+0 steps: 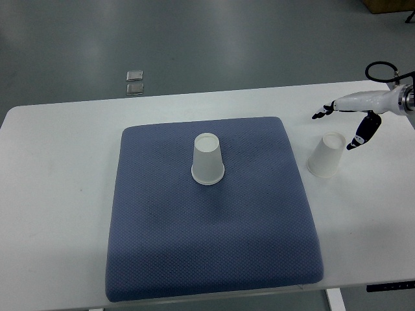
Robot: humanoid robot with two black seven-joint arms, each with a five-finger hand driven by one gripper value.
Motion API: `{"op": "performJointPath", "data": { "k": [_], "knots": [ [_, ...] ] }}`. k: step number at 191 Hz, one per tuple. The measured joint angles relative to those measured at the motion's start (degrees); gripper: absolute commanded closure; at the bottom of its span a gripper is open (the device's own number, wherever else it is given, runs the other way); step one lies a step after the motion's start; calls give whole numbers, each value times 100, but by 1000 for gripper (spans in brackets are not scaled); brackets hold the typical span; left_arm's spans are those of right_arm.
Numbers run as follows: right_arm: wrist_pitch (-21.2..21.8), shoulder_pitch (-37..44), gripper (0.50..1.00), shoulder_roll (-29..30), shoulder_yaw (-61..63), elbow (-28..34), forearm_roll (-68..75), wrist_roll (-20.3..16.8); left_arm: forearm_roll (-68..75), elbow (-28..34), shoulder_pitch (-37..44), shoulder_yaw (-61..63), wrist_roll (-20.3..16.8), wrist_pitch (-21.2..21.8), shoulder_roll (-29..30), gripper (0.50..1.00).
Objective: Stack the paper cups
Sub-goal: 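Swing the right hand over and lower it onto the loose paper cup, then close the right hand fingers around the upside-down paper cup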
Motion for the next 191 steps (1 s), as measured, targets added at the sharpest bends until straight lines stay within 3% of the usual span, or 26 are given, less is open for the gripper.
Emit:
{"op": "performJointPath", "data": {
  "k": [191],
  "knots": [
    [-951, -668, 599, 619, -92, -581, -315, -104, 0, 0, 2, 0, 0, 0, 0, 500]
  ]
}}
